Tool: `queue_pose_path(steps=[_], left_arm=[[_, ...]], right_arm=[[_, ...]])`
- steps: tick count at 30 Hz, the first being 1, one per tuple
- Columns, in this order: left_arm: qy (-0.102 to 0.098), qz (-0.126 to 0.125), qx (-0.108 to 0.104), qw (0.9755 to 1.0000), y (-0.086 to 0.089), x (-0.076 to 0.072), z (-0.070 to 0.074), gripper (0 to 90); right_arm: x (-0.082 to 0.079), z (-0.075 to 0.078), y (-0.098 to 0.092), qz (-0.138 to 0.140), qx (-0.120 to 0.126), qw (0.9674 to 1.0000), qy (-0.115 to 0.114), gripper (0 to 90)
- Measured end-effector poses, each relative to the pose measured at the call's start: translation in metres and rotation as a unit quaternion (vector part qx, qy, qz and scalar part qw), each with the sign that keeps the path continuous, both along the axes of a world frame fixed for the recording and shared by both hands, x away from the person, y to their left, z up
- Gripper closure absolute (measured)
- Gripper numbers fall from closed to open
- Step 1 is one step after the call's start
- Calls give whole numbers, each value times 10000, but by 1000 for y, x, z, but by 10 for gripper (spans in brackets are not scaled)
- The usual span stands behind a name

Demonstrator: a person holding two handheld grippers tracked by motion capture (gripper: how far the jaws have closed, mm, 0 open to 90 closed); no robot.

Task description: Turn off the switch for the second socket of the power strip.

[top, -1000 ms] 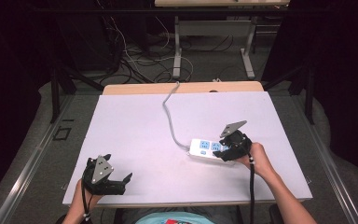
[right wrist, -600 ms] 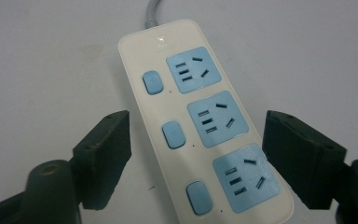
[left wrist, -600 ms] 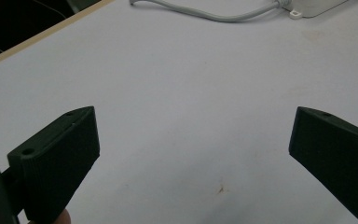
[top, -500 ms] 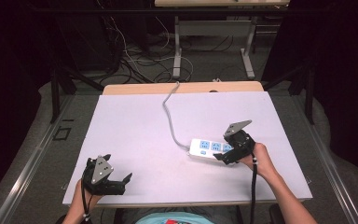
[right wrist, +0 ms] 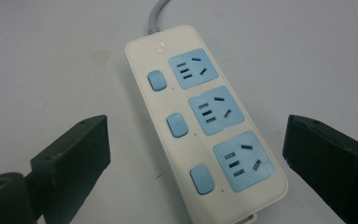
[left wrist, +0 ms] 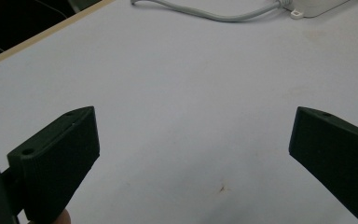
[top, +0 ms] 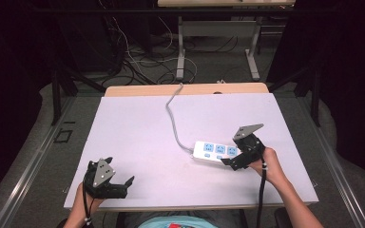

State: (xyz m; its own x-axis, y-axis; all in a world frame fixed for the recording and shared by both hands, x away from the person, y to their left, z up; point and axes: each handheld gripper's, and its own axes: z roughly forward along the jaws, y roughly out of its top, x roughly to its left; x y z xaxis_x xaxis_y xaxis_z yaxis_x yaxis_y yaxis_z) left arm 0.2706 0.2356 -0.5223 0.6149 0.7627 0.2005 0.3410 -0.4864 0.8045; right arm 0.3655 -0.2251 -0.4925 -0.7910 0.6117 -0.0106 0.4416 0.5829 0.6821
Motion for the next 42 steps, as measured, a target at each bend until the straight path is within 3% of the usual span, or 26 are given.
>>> queue_pose_path(steps=[30, 42], left_arm=[[-3, -5, 17, 10000, 0, 0, 0, 15], [0, -18, 35, 10000, -1, 0, 0, 15]], right_arm=[[-27, 2, -34, -341, 121, 9991, -218, 1], [-38, -1, -48, -550, 293, 9975, -336, 0]])
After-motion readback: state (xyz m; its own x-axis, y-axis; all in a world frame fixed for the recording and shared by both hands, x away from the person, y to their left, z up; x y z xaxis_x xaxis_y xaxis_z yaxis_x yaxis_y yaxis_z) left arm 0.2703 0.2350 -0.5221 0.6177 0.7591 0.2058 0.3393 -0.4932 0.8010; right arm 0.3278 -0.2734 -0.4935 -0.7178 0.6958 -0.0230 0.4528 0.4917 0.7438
